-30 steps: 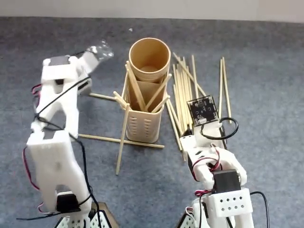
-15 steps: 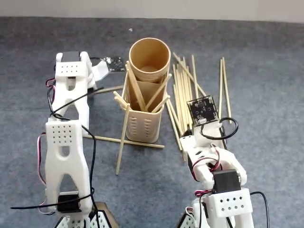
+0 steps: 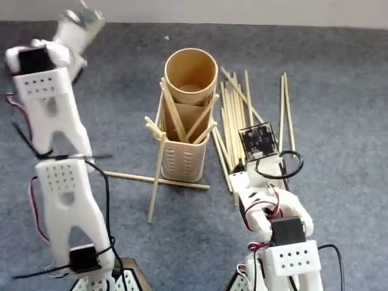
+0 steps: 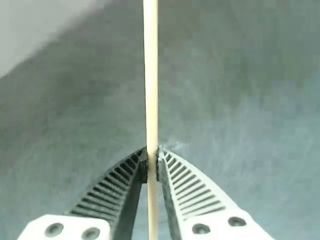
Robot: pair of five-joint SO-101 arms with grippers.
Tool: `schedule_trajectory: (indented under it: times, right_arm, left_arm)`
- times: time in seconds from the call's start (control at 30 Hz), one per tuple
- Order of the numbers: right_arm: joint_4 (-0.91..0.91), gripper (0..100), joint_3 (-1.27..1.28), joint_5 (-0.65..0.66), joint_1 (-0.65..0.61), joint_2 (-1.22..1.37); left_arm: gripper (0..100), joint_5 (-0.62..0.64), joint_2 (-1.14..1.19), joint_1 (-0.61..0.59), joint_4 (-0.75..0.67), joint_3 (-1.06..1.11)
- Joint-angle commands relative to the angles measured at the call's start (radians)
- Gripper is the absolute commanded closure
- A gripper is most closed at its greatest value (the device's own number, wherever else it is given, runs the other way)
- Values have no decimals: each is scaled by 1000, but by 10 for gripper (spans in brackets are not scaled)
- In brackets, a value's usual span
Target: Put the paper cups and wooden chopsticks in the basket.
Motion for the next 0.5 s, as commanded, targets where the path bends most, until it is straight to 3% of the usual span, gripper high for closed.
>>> schedule_trajectory:
  times: [0.0, 0.23, 0.47]
  right_arm:
    - [-16, 713, -2, -31, 4, -7]
    - [-16, 713, -1, -31, 4, -7]
    - [-16, 713, -1, -32, 4, -7]
  left_arm:
    - [998, 381, -384, 99, 11, -12]
    - [996, 517, -941, 516, -31, 513]
    - [996, 532, -1276, 739, -416, 1024]
